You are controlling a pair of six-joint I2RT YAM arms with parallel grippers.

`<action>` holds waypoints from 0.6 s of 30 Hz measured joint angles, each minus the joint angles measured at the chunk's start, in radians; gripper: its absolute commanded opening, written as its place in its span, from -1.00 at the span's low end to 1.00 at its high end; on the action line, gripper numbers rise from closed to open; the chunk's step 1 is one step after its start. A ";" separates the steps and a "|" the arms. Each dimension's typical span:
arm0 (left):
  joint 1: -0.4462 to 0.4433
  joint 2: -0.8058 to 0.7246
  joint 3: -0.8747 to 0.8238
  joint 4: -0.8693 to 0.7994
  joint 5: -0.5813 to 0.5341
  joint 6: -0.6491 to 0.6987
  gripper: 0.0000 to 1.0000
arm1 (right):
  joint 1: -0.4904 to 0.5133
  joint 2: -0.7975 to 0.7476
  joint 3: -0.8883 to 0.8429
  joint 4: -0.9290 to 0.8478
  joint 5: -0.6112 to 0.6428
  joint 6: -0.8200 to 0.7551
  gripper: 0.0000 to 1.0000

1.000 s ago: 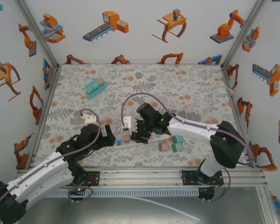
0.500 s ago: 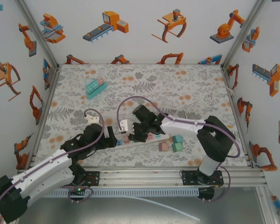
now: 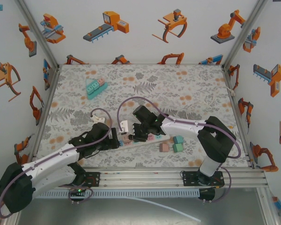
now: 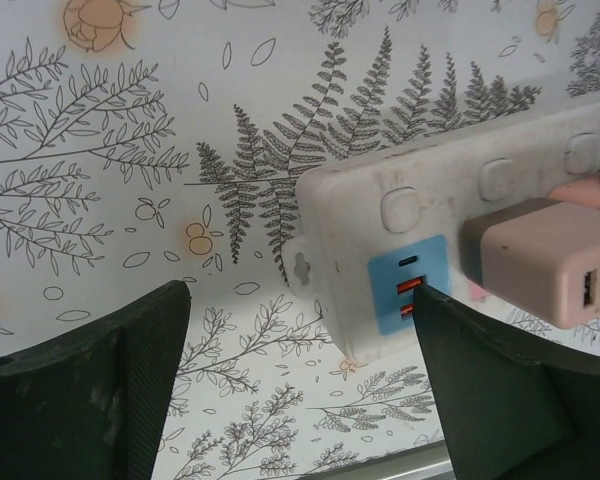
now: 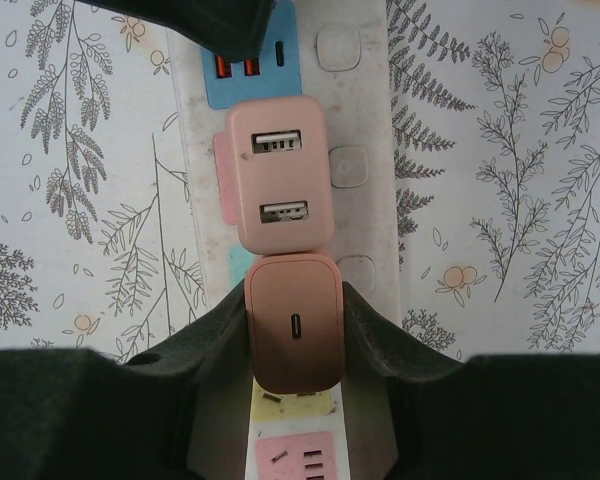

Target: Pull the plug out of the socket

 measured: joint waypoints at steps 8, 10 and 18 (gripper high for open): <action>0.002 0.049 0.016 0.024 -0.002 -0.007 0.59 | 0.000 0.000 0.000 0.001 0.000 0.000 -0.39; 0.002 0.053 0.018 0.023 -0.002 -0.008 0.58 | 0.000 0.000 0.000 0.002 0.000 0.000 -0.39; 0.002 0.076 0.035 0.013 -0.002 -0.008 0.51 | 0.000 0.000 0.000 0.002 -0.001 0.002 -0.46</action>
